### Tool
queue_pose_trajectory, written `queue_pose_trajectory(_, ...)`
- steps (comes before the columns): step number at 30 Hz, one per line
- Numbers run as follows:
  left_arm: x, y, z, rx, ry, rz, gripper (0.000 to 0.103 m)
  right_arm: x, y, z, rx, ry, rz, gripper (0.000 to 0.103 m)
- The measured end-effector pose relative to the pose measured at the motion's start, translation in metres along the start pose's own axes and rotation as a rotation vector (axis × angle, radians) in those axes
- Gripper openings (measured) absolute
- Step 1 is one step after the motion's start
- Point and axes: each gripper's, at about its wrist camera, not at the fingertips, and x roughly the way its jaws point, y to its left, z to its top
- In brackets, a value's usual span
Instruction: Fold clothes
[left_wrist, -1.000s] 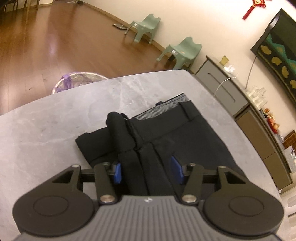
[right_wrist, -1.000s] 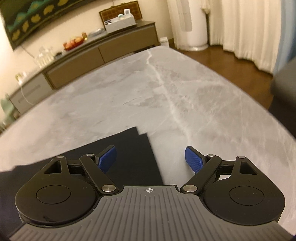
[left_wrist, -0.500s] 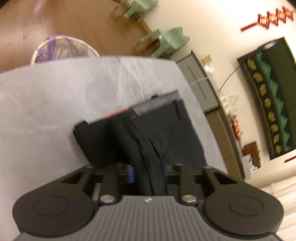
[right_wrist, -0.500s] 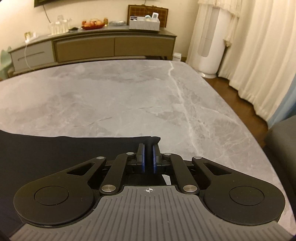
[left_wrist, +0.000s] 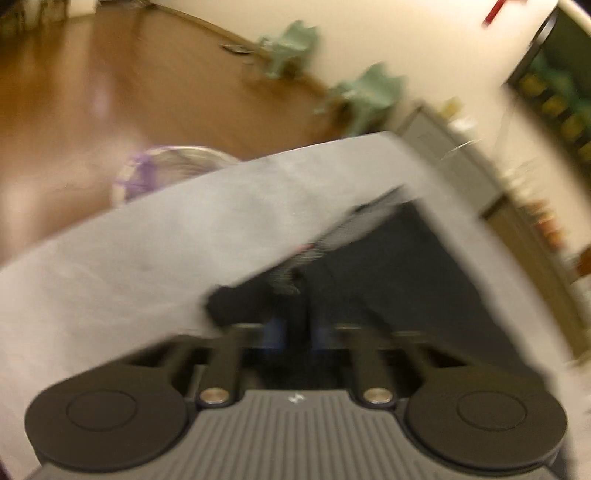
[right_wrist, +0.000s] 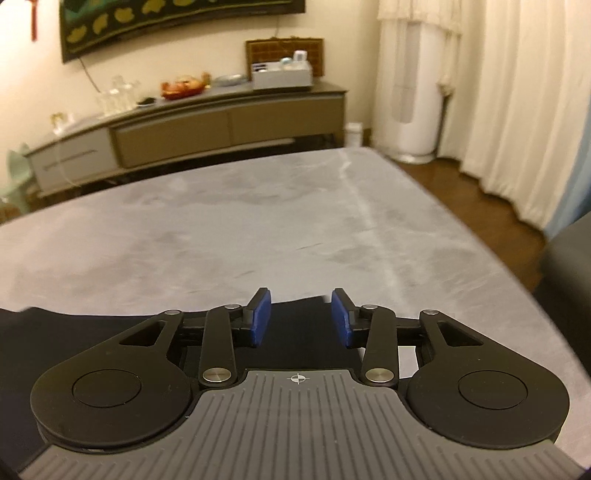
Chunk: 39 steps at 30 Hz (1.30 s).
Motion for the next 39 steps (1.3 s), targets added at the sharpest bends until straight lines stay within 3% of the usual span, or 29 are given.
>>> queue_pose_trajectory(6,-0.007,0.003,0.002,-0.019,-0.025,-0.004,0.011,-0.015,-0.009,-0.007,0.08,0.018,0.059,0.045)
queue_pose_trajectory(9,-0.016,0.004,0.003,-0.036,-0.06,-0.013,0.008,-0.043,-0.027,-0.019,0.151,0.008,0.089,0.057)
queue_pose_trajectory(12,-0.021,0.004,0.001,-0.04,-0.063,-0.018,0.008,-0.072,-0.053,-0.04,0.204,-0.013,0.051,0.071)
queue_pose_trajectory(13,-0.023,0.003,0.001,-0.043,-0.059,-0.025,0.009,-0.08,-0.062,-0.047,0.224,-0.014,0.037,0.071)
queue_pose_trajectory(14,-0.024,0.003,0.0,-0.045,-0.051,-0.038,0.012,-0.085,-0.069,-0.053,0.245,-0.004,0.027,0.071)
queue_pose_trajectory(18,-0.029,0.0,-0.006,-0.055,-0.024,-0.103,0.043,-0.102,-0.087,-0.076,0.309,0.029,0.025,0.071)
queue_pose_trajectory(24,-0.031,0.002,-0.014,-0.047,-0.006,-0.138,0.048,-0.102,-0.063,-0.077,0.264,0.033,0.051,0.078)
queue_pose_trajectory(25,-0.028,0.001,-0.014,-0.037,0.002,-0.136,0.048,-0.1,-0.058,-0.076,0.251,0.037,0.054,0.079)
queue_pose_trajectory(26,-0.026,0.0,-0.015,-0.023,0.007,-0.126,0.04,-0.099,-0.052,-0.077,0.241,0.043,0.06,0.079)
queue_pose_trajectory(27,-0.023,-0.003,-0.015,0.002,0.001,-0.098,0.002,-0.098,-0.046,-0.077,0.229,0.048,0.068,0.079)
queue_pose_trajectory(29,-0.022,-0.002,-0.013,0.009,-0.032,-0.053,0.004,-0.096,-0.038,-0.079,0.195,0.058,0.074,0.079)
queue_pose_trajectory(34,-0.025,0.009,-0.011,-0.028,-0.032,-0.069,0.007,-0.094,-0.032,-0.083,0.145,0.081,0.07,0.077)
queue_pose_trajectory(37,-0.047,0.015,-0.018,-0.059,-0.079,-0.093,0.047,-0.099,-0.037,-0.087,0.159,0.081,0.071,0.08)
queue_pose_trajectory(38,-0.056,0.019,-0.02,-0.073,-0.098,-0.1,0.066,-0.101,-0.038,-0.089,0.164,0.081,0.069,0.081)
queue_pose_trajectory(39,-0.065,0.024,-0.024,-0.093,-0.118,-0.109,0.075,-0.103,-0.04,-0.092,0.167,0.083,0.068,0.082)
